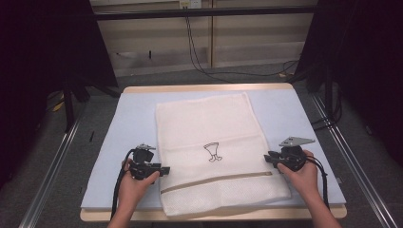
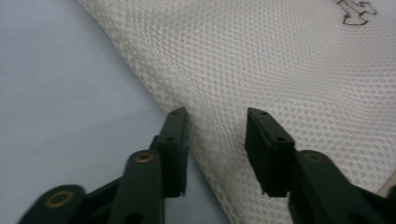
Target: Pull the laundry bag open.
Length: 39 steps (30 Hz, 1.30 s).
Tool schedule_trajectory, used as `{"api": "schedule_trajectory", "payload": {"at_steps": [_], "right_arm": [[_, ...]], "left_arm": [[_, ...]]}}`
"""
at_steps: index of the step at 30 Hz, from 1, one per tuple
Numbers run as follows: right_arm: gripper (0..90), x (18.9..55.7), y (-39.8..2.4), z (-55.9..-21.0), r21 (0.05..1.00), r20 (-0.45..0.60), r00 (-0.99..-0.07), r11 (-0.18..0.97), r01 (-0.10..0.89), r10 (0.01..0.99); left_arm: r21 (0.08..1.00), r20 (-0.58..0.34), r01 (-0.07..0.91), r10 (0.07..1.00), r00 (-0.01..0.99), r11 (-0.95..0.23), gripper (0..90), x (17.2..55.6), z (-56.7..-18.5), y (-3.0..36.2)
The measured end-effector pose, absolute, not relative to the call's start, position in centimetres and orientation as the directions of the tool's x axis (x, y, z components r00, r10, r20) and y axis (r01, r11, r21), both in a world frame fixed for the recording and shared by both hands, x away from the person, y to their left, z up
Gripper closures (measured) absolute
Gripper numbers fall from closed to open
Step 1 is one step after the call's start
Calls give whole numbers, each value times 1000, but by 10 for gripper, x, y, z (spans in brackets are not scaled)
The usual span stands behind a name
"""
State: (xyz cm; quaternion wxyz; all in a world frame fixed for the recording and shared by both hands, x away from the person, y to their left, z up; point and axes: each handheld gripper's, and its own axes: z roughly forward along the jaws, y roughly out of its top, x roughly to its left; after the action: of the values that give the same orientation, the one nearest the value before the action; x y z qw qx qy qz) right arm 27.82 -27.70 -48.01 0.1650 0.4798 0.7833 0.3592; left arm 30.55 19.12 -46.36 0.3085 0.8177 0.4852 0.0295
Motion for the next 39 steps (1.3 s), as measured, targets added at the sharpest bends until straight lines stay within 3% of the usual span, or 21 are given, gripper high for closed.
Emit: {"api": "schedule_trajectory", "payload": {"at_steps": [1, 5, 10, 18, 32, 34, 36, 39], "right_arm": [[865, 279, -279, -480, 723, 108, -488, 268, 636, 866], [886, 279, -281, -482, 721, 139, -476, 241, 650, 869], [890, 282, -279, -481, 733, 135, -462, 225, 642, 876], [890, 288, -261, -483, 745, 160, -489, 220, 629, 857], [881, 283, -237, -483, 754, 145, -550, 268, 600, 823], [857, 282, -236, -483, 756, 136, -551, 273, 595, 823], [795, 280, -238, -481, 765, 132, -543, 263, 587, 829], [689, 275, -242, -475, 785, 117, -549, 261, 561, 828]], "left_arm": [[528, -241, 776, 816, 525, -344, 666, 306, -463, 190], [532, -251, 781, 820, 513, -326, 819, 309, -465, 192], [546, -219, 767, 826, 519, -337, 863, 321, -463, 192], [587, -205, 766, 867, 455, -263, 863, 353, -462, 214], [584, -221, 778, 877, 426, -231, 859, 351, -460, 241], [585, -215, 773, 872, 439, -245, 823, 350, -458, 243], [608, -236, 763, 869, 435, -217, 705, 348, -452, 243], [630, -253, 749, 857, 449, -207, 634, 343, -443, 238]]}}
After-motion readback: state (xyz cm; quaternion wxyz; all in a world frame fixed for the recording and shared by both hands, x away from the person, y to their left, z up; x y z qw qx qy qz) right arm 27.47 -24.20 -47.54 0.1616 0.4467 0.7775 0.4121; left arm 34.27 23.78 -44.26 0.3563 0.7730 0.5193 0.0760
